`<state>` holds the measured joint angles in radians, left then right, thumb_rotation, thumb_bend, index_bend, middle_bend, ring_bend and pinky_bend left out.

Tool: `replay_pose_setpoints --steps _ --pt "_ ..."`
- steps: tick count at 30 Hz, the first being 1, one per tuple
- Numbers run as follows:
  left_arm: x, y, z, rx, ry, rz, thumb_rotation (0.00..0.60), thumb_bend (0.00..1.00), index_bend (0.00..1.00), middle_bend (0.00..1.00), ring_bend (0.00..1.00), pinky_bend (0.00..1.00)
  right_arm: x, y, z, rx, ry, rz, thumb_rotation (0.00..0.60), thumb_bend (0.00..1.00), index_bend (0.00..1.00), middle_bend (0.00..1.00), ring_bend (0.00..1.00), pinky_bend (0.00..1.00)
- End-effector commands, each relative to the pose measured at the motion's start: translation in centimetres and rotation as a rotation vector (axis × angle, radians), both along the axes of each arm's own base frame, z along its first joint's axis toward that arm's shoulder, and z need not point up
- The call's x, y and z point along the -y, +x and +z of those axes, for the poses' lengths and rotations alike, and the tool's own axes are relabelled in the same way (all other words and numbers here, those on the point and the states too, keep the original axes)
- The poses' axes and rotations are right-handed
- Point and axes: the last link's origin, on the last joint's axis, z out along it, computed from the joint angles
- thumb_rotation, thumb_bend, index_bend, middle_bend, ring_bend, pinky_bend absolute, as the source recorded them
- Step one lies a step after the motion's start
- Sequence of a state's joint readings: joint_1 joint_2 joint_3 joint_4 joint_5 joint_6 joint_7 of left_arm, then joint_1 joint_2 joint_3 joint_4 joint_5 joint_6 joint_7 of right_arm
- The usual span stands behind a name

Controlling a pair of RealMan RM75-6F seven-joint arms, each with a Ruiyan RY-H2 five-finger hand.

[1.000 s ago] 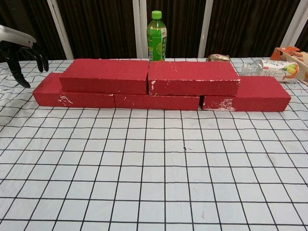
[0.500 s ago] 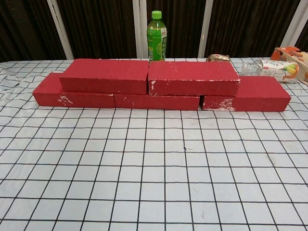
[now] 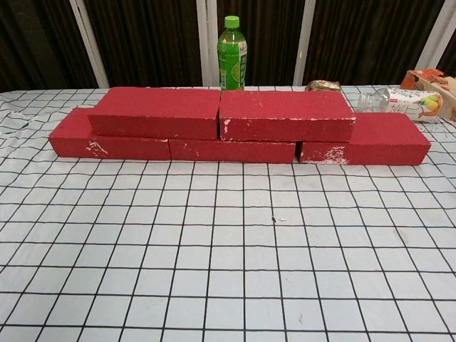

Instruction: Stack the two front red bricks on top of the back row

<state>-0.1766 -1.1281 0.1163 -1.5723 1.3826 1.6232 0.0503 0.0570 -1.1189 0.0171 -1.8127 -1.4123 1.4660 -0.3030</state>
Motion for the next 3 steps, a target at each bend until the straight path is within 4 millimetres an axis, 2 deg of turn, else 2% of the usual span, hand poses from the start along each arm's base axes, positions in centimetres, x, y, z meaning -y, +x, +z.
replay_pose_setpoints --steps 1,3 --pt "0.48 0.37 -0.08 -0.010 0.001 -0.005 0.600 0.03 0.13 0.06 0.00 0.19 -0.14 -0.01 0.10 -0.004 -0.003 0.001 0.600 0.19 0.00 0.00 0.00 0.00" --pt "0.62 0.53 -0.16 -0.020 -0.002 -0.002 0.600 0.03 0.14 0.08 0.00 0.19 -0.21 -0.09 0.07 -0.009 -0.001 -0.006 0.600 0.19 0.00 0.00 0.00 0.00"
